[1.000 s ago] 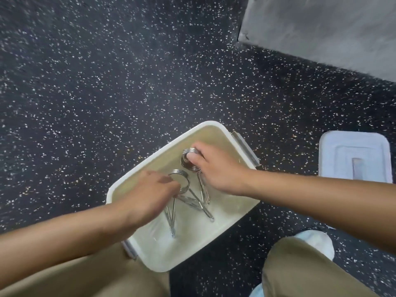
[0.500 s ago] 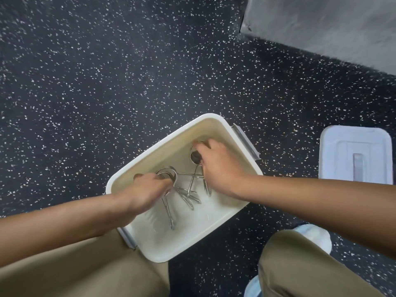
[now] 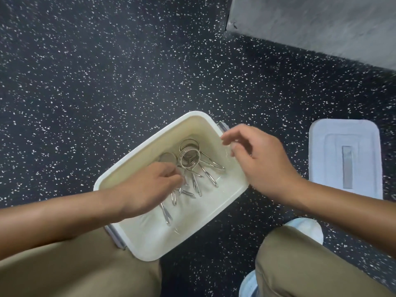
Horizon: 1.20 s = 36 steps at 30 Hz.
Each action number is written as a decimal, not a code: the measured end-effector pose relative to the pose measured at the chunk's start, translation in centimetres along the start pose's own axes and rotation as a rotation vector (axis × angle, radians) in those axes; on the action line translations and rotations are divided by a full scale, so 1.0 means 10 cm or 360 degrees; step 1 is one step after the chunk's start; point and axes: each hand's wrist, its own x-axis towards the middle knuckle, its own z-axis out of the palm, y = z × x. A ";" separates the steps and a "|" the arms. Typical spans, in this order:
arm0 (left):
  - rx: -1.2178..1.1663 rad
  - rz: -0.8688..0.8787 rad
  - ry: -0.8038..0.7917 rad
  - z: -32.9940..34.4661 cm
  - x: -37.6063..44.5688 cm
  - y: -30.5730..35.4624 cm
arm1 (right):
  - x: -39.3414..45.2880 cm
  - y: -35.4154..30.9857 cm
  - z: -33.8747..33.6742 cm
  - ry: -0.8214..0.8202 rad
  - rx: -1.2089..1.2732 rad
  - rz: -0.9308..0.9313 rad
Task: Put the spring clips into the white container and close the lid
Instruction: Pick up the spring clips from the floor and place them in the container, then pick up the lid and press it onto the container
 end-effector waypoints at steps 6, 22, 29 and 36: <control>0.0104 0.0172 -0.0077 0.10 0.01 0.38 | -0.01 0.60 -0.36 0.0205 -0.0130 0.0163; 0.0376 0.0227 -0.0082 0.57 0.33 0.78 | -0.32 2.36 -1.21 0.0151 -0.1406 0.1461; 0.0876 0.0238 -0.0321 0.83 0.26 0.70 | -0.37 2.49 -1.26 -0.0042 -0.1368 0.1514; 0.0697 0.0252 -0.0360 0.86 0.28 0.81 | -0.28 2.42 -1.33 -0.0052 -0.1420 0.1481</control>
